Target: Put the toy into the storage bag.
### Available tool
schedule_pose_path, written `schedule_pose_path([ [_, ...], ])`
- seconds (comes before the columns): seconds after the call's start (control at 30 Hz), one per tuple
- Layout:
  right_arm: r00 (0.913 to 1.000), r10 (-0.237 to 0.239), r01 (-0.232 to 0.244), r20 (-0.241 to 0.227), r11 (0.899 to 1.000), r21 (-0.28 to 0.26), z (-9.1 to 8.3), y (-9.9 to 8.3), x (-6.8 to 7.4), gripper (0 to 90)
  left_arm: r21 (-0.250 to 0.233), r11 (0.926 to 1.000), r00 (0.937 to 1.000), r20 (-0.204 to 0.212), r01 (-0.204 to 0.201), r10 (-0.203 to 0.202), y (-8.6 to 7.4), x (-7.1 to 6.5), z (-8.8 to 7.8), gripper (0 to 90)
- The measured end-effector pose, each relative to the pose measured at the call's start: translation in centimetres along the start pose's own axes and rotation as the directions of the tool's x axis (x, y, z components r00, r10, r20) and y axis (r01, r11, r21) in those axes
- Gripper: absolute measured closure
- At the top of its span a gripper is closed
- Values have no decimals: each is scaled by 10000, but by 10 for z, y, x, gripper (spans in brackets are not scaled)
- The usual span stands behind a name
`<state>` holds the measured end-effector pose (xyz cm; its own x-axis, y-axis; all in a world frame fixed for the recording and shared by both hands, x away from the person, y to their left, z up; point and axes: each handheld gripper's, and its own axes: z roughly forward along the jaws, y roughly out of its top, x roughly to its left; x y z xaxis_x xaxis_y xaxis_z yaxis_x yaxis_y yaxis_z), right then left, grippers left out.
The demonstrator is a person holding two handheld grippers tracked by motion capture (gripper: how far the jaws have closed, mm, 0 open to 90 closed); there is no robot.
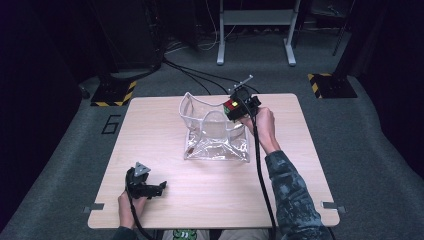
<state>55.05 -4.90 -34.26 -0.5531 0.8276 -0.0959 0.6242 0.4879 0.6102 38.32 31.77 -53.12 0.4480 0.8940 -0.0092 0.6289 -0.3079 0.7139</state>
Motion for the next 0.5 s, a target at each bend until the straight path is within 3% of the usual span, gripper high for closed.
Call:
schedule_pose_path([
  [0.17,9992,-406,405,12,9985,373,10,-2,-2,332,2,10000,10000,2,-2,2,0,0,0,12],
  [0.5,9980,-454,419,441,9961,772,20,-4,-5,332,-5,10000,10000,11,-16,16,0,0,0,12],
])
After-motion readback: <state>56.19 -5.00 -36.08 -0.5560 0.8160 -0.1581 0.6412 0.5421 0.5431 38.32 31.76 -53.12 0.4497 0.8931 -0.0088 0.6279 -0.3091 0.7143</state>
